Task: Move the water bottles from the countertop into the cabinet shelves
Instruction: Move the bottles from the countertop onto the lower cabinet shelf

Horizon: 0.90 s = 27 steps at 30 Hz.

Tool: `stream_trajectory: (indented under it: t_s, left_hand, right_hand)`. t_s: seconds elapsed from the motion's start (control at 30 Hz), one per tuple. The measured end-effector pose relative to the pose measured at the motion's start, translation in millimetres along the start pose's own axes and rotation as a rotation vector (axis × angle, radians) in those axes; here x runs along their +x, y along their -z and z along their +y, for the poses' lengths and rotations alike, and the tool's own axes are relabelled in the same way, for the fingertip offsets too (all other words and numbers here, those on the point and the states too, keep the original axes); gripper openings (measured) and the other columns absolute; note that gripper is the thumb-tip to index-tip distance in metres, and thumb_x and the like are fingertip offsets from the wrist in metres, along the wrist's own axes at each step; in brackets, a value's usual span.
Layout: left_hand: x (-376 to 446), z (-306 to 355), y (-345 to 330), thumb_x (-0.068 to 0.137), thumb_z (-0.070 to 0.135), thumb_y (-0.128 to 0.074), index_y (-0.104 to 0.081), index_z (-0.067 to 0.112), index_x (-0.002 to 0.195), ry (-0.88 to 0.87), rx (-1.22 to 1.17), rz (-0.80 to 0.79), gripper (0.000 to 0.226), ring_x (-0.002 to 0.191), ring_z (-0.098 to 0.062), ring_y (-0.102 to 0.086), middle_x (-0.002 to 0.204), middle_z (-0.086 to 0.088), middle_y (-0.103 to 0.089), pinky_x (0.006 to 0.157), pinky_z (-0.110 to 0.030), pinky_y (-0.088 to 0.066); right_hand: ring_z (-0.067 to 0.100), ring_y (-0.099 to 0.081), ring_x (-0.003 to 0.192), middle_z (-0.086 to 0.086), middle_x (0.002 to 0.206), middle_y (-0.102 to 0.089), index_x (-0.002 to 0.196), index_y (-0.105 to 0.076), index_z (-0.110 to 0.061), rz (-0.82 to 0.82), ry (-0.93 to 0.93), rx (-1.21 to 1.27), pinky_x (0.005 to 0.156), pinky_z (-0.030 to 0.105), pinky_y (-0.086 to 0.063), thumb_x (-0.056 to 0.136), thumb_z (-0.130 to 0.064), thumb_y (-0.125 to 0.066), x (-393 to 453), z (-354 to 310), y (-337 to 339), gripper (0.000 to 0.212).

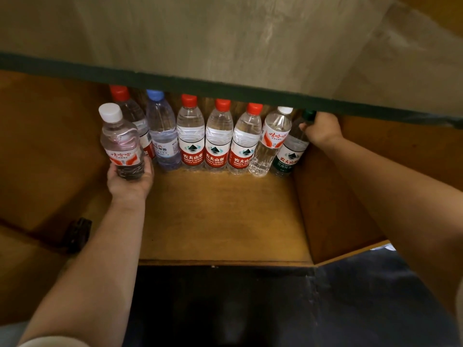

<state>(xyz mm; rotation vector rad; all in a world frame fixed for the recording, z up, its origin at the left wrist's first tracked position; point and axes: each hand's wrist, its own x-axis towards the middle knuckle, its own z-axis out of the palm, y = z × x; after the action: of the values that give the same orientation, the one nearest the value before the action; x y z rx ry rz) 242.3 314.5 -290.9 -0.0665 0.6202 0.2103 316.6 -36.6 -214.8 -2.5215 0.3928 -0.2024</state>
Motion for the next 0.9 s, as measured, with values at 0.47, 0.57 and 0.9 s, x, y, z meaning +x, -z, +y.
stream_trajectory:
  t_s: [0.47, 0.57, 0.9]
  left_hand:
    - [-32.1, -33.6, 34.4, 0.097, 0.032, -0.038, -0.040, 0.012, 0.134, 0.090, 0.717, 0.136, 0.043, 0.112, -0.024, -0.055, 0.127, -0.011, -0.054, 0.088, -0.038, -0.047]
    - [-51.3, -59.7, 45.6, 0.098, 0.028, -0.034, -0.055, 0.016, 0.113, 0.134, 0.905, 0.103, 0.028, 0.099, -0.019, -0.061, 0.110, -0.005, -0.065, 0.074, -0.033, -0.046]
    - [-156.4, -175.9, 114.8, 0.095, 0.016, -0.047, -0.063, 0.025, 0.093, 0.002, 1.518, -0.026, 0.019, 0.079, -0.011, -0.061, 0.085, 0.007, -0.068, 0.073, -0.027, -0.048]
  right_hand:
    - [0.028, -0.033, 0.134, 0.005, 0.151, -0.020, 0.140, -0.027, -0.014, 0.102, 0.066, 0.178, 0.108, 0.036, -0.031, 0.084, -0.012, -0.062, -38.7, 3.1, 2.3, 0.066]
    - [0.027, -0.021, 0.140, 0.006, 0.155, -0.004, 0.146, -0.015, -0.020, 0.082, 0.066, 0.292, 0.110, 0.035, -0.027, 0.082, -0.010, -0.064, -67.5, 5.1, 1.0, 0.082]
    - [0.012, -0.050, 0.114, -0.001, 0.125, -0.045, 0.128, -0.046, -0.025, -0.357, 0.366, 0.374, 0.091, 0.027, -0.047, 0.086, -0.012, -0.060, -213.9, 81.2, 46.0, 0.047]
